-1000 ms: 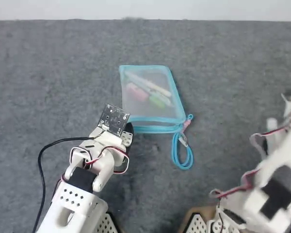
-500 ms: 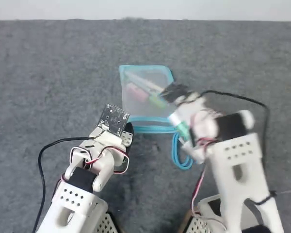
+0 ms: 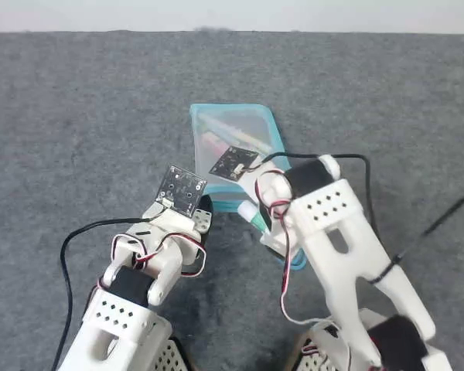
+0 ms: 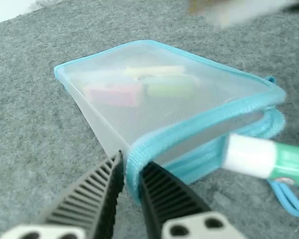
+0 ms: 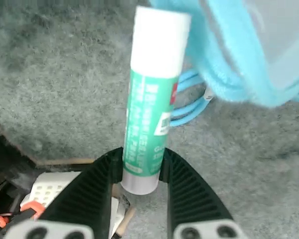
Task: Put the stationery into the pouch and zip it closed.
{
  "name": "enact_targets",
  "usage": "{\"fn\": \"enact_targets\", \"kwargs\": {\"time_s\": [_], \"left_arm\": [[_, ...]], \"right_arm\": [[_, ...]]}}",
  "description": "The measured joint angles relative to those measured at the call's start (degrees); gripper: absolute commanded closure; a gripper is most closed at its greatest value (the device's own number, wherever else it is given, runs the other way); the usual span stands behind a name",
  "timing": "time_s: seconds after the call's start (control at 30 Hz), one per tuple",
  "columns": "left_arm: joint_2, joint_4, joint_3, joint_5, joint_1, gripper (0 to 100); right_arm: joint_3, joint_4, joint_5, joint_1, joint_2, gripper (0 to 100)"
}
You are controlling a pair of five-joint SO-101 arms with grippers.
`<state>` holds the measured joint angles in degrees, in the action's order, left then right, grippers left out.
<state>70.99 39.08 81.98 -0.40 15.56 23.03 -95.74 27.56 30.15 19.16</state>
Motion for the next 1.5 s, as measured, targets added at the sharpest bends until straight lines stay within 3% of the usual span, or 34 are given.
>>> {"fn": "enact_targets", "kwargs": {"time_s": [0.57,0.93,1.5], "left_arm": [[0.00,0.00,0.00,0.18,3.34,99],[0.00,0.00,0.09,0.70,2.99,99],[0.00,0.00,0.18,0.70,2.90,99]], "right_arm": [[-27.25,-4.22,-7.47,0.70,-23.65,99.1],[-40.62,-4.75,-12.40,5.89,-35.08,99.1],[-45.80,-4.92,-12.40,4.84,-39.21,97.2]]}}
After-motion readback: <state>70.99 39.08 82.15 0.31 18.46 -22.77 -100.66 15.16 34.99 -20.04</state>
